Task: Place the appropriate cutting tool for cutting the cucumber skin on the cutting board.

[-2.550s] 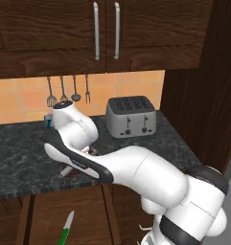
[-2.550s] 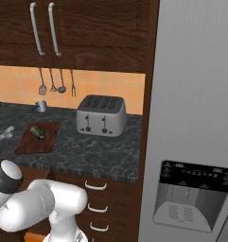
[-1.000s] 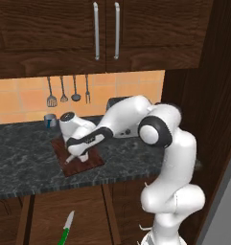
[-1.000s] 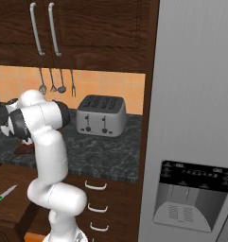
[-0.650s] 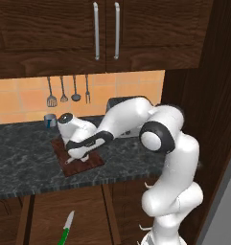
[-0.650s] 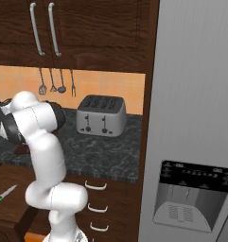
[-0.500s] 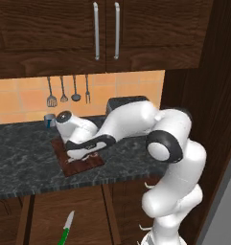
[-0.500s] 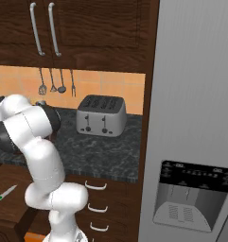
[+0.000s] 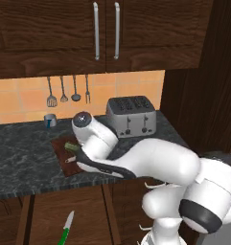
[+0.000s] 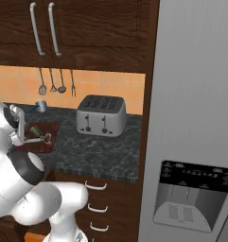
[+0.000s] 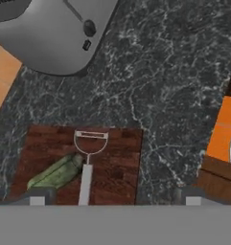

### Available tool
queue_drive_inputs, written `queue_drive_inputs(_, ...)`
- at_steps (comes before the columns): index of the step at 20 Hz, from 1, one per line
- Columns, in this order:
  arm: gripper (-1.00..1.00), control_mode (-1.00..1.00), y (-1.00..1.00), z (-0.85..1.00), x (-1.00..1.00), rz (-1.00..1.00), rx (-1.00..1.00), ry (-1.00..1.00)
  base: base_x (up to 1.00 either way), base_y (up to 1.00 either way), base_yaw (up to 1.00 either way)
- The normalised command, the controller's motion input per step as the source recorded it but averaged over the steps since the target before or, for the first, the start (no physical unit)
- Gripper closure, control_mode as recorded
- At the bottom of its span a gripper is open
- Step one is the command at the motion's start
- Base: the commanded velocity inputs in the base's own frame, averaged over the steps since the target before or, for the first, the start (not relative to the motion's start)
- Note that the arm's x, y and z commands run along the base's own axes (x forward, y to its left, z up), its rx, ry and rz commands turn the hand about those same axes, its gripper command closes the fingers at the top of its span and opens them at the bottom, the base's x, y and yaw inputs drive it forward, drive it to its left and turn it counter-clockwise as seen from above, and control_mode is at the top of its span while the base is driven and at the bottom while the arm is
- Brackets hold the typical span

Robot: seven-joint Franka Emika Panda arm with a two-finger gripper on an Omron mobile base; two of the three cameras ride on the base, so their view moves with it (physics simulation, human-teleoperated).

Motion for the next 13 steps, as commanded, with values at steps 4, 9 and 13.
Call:
queue_drive_inputs(4, -1.0, -1.0, -0.9, 0.77, -0.66, -0.01, 0.19, -0.06, 0.0, 0.0, 0.0)
queue_drive_inputs(9, -1.0, -1.0, -0.62, 0.84, -0.63, 0.0, 0.07, -0.17, 0.0, 0.0, 0.0)
queue_drive_inputs(13, -1.0, -1.0, -0.22, 0.5, -0.31, 0.0, 0.0, -0.09, 0.0, 0.0, 0.0)
